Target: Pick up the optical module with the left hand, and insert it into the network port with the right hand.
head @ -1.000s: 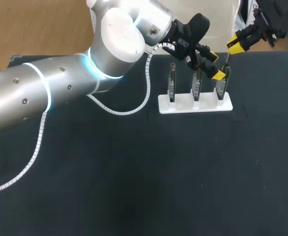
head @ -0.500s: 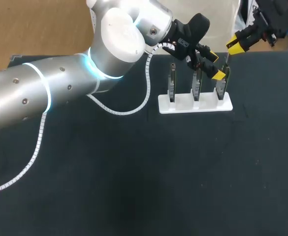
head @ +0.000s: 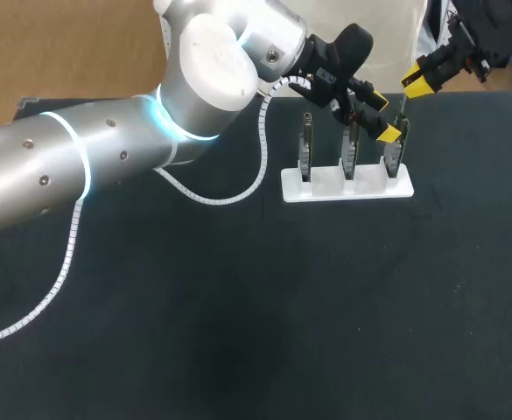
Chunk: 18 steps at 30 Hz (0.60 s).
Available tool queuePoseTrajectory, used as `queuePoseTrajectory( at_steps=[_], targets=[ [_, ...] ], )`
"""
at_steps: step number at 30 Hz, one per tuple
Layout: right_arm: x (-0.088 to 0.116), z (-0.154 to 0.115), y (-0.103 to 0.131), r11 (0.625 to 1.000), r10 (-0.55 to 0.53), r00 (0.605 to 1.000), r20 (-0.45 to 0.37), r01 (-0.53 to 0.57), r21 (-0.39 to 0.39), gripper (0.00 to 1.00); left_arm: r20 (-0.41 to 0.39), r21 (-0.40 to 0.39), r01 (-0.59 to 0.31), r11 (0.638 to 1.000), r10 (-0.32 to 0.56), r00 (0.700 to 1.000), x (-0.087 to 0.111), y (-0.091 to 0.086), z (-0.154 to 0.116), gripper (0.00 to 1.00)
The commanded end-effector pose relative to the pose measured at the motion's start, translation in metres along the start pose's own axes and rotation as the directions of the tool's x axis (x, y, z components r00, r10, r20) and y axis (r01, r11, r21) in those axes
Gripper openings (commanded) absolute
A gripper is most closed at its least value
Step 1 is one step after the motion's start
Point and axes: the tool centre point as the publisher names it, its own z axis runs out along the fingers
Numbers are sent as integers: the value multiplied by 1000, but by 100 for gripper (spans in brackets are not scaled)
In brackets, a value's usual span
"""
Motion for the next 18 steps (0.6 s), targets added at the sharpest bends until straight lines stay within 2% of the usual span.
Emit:
queuePoseTrajectory(
  at_steps=[1,18],
  targets=[
    [1,1,-1,1000,3,1000,1,-3,-6,0,-6,4,2,1000,-2,1000,-2,2,0,100],
    [3,4,9,1000,16,1000,16,-16,5,0,-6,4,2,1000,-2,1000,-2,2,0,100]
  ],
)
